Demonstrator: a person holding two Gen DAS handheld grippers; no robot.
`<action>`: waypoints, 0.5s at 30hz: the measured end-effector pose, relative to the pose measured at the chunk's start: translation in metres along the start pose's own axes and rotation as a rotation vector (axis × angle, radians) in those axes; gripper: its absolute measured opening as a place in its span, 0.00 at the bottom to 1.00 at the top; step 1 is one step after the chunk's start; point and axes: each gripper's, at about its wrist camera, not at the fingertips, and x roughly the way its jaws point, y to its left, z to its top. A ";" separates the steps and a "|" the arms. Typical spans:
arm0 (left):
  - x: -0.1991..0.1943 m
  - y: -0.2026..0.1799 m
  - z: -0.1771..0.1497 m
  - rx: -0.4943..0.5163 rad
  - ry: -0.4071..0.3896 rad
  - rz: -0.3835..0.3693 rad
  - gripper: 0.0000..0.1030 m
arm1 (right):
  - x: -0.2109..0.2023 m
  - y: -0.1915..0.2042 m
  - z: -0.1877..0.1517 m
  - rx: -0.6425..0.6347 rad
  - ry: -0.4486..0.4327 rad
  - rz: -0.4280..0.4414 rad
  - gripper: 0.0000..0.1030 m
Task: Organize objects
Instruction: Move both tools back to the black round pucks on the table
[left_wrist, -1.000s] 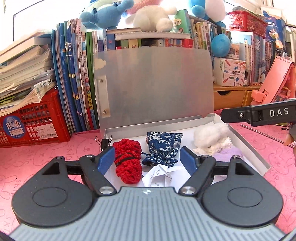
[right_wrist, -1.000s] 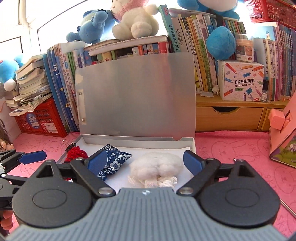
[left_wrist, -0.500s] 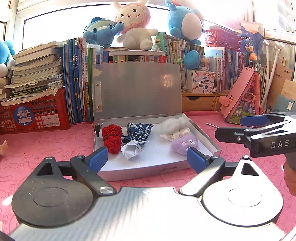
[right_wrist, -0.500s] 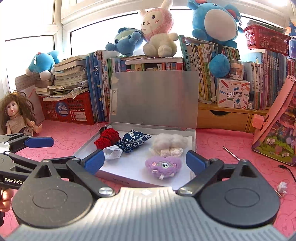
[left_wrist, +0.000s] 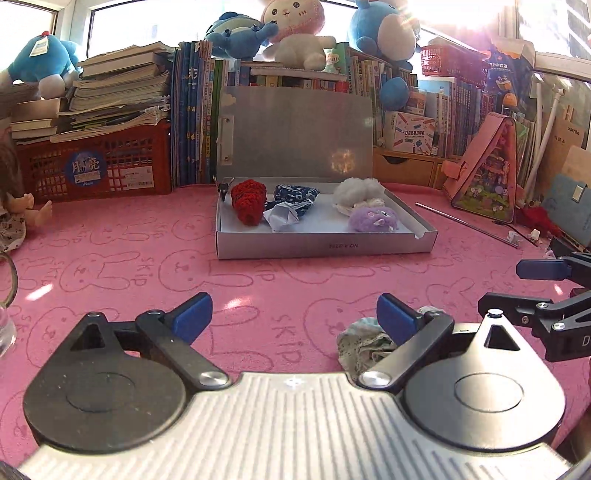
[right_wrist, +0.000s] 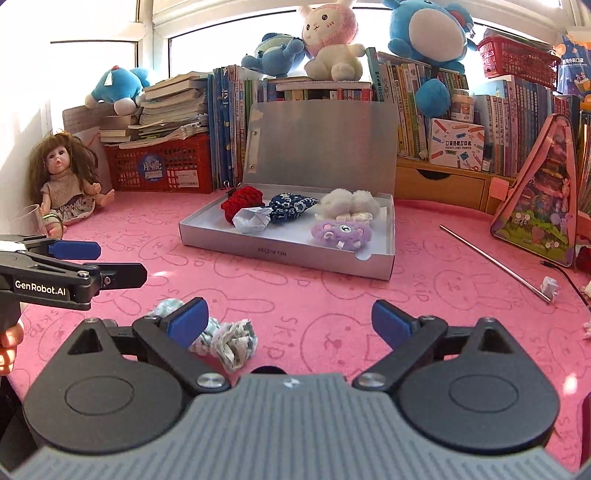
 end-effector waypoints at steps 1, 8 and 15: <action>-0.002 0.000 -0.005 0.004 0.003 0.007 0.95 | -0.002 0.002 -0.004 -0.003 0.003 0.000 0.96; -0.002 -0.002 -0.031 0.018 0.037 0.022 0.95 | -0.013 0.020 -0.036 -0.076 0.038 -0.013 0.95; 0.003 0.000 -0.048 -0.002 0.078 0.028 0.95 | -0.016 0.033 -0.058 -0.108 0.070 -0.013 0.88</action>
